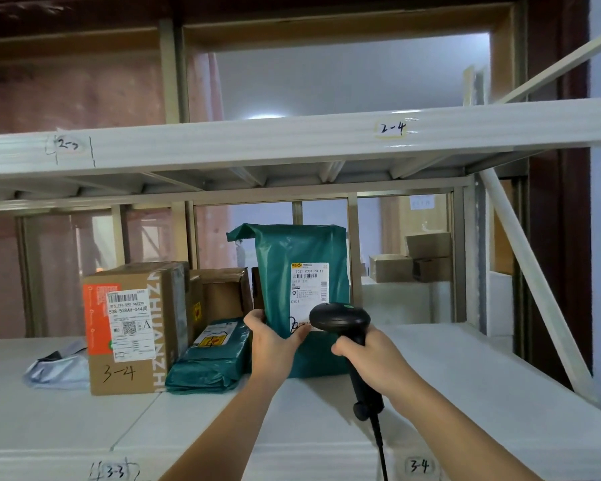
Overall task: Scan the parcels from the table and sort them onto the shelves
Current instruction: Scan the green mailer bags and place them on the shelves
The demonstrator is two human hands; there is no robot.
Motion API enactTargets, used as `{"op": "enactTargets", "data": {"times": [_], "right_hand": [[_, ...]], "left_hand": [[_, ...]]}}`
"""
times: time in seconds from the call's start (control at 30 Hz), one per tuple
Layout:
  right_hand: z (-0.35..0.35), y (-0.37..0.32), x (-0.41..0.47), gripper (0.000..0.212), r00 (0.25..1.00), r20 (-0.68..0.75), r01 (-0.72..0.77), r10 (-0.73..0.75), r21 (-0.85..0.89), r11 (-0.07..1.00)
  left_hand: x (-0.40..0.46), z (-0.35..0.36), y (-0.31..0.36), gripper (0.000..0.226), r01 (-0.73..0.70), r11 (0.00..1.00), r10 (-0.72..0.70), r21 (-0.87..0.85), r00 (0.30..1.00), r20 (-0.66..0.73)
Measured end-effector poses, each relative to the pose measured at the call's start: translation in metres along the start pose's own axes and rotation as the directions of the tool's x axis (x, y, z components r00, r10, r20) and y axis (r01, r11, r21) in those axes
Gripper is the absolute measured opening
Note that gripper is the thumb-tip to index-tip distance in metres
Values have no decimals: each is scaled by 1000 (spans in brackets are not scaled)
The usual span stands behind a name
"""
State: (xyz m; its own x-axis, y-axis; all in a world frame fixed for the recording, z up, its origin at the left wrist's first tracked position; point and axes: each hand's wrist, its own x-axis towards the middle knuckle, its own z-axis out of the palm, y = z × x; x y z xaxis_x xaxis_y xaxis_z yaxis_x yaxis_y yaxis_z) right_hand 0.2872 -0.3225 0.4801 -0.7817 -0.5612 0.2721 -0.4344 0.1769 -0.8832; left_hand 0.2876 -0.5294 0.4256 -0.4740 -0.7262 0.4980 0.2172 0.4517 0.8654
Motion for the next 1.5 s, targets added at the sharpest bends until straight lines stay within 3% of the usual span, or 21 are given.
{"op": "enactTargets", "data": {"times": [0.2,0.47,0.57,0.9,1.0,1.23,1.37,1.5], "right_hand": [[-1,2,-1,7,999,6,44,-44,-7,999],[-6,2,-1,21,997,-51,58,-60,-36,998],[-6,1,-1,13,998,-40,56,-56,-15,998],[13,-6,-22,16,1000,-14,2,-1,23,1000],[20,-8,-38,18,1000,8,-10,10,-19,1000],[39,-12,-94,13,997,-58,-62,59,-54,997],[40,-15,-133,13,992,-92,-87,82,-54,995],[21,-14,-173,15,989,-126,-91,76,-113,989]], "left_hand": [[17,4,-8,89,36,999,-36,-9,998,48],[34,-1,-15,85,99,995,-98,-8,992,83],[32,-3,-14,84,109,994,-109,-3,990,87],[13,-36,7,69,108,992,-112,62,992,64],[0,-54,14,61,108,979,-128,170,985,112],[-42,-89,18,53,-144,857,-77,494,913,400],[-78,-87,23,59,-237,817,-124,526,818,562],[-113,-63,35,57,-390,776,-30,495,761,647]]}}
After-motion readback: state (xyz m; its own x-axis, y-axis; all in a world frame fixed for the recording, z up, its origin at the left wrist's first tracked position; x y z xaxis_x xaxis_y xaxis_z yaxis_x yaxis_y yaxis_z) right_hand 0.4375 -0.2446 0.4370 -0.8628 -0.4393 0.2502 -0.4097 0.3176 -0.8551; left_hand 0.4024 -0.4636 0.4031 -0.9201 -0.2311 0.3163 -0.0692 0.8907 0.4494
